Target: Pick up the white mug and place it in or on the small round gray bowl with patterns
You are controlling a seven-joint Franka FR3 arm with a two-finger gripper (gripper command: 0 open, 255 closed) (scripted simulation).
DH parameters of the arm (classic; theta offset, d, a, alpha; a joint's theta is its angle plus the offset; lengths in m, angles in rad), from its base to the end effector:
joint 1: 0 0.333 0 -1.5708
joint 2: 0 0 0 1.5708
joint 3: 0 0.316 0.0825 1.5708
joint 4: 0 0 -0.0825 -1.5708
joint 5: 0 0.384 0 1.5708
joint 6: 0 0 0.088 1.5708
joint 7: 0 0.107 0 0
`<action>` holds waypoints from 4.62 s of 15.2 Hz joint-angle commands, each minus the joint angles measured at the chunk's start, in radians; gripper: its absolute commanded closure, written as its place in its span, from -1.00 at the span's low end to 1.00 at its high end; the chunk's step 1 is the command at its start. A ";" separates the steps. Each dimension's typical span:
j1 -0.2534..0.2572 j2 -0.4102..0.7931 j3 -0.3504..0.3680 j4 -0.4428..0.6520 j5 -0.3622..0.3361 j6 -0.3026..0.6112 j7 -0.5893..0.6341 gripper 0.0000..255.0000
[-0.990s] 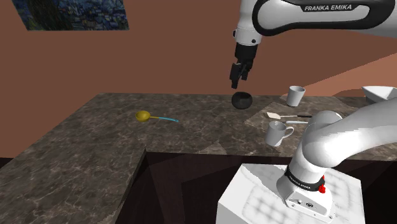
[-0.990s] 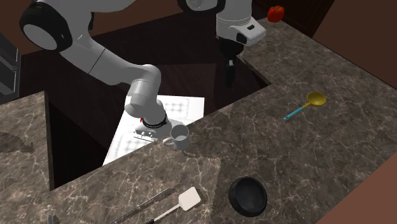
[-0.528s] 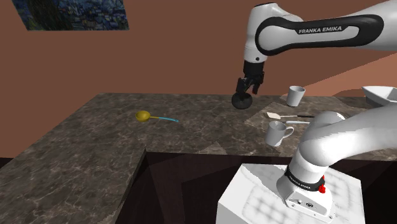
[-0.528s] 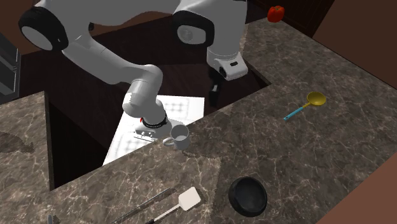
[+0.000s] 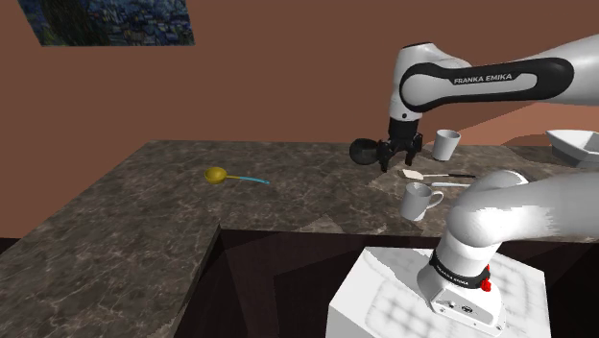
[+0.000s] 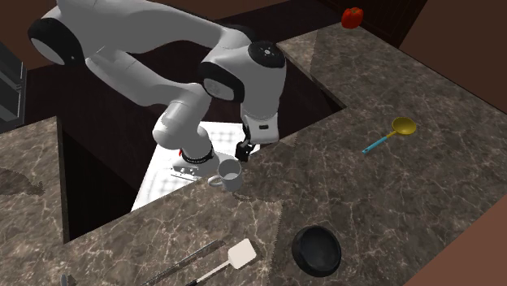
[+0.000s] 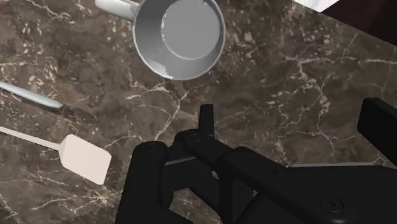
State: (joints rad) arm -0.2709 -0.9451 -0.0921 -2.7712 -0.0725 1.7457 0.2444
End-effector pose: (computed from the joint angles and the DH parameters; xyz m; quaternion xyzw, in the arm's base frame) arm 0.2452 -0.0990 0.4529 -0.9615 0.2717 0.0407 0.0035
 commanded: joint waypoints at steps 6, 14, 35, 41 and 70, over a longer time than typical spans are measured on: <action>-0.121 -0.091 -0.044 -0.179 -0.027 0.028 0.086 -1.00; -0.130 -0.083 -0.053 -0.265 -0.039 0.121 0.086 -1.00; -0.124 -0.110 -0.044 -0.207 -0.029 0.037 0.087 1.00; -0.118 -0.127 -0.034 -0.133 -0.017 -0.054 0.088 1.00; -0.092 0.218 -0.070 0.358 -0.019 -0.196 0.041 1.00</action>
State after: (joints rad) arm -0.3629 -0.7693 -0.1496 -2.4386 -0.0851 1.5314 0.2960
